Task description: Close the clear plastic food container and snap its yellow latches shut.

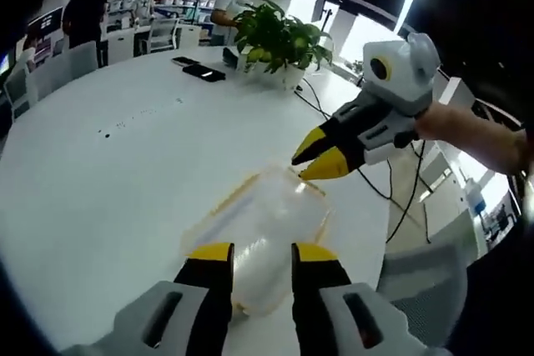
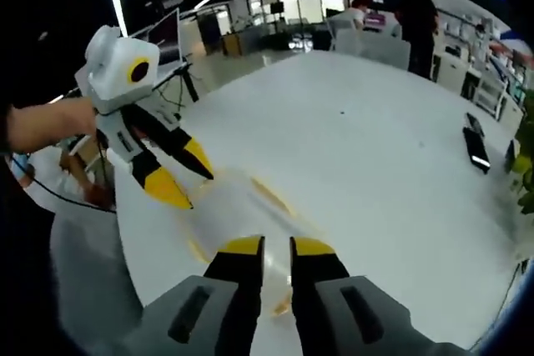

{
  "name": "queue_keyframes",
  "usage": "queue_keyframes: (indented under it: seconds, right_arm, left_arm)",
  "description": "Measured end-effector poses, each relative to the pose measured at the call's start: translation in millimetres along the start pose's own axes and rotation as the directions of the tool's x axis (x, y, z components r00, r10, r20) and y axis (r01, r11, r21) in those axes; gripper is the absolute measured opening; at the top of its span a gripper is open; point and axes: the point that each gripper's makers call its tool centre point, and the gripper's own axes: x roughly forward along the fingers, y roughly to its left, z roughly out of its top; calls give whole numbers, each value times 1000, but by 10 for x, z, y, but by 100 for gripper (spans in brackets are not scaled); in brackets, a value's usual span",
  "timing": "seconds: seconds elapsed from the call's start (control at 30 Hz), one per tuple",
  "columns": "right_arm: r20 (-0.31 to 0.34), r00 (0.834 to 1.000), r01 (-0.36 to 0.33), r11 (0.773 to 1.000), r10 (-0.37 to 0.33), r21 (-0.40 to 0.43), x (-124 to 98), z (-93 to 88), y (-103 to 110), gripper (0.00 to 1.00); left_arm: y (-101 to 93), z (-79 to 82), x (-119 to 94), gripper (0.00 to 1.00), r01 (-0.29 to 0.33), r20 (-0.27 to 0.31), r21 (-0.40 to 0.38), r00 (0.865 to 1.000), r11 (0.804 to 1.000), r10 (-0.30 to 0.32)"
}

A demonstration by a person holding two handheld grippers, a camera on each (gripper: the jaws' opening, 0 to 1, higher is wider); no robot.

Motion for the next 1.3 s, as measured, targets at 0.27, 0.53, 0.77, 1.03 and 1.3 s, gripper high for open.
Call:
queue_keyframes:
  seconds: [0.27, 0.53, 0.77, 1.03, 1.3]
  right_arm:
    - [-39, 994, -108, 985, 103, -137, 70, 38, 173, 4]
    - [-83, 983, -177, 950, 161, -259, 165, 58, 307, 4]
    - [-116, 979, -195, 929, 166, -315, 238, 84, 296, 5]
    - [-138, 976, -207, 916, 169, -342, 362, 144, 301, 8]
    - [-207, 962, -249, 881, 177, -403, 436, 56, 306, 15]
  left_arm:
    - [-169, 22, 68, 12, 77, -28, 143, 997, 987, -74]
    - [-242, 52, 147, 12, 103, -63, 241, 994, 965, -91]
    - [-300, 28, 223, 12, 131, -89, 297, 990, 946, -109]
    - [-319, 9, 292, 12, 147, -101, 321, 988, 935, -121]
    - [-323, -42, 339, 16, 152, -116, 357, 986, 922, -118]
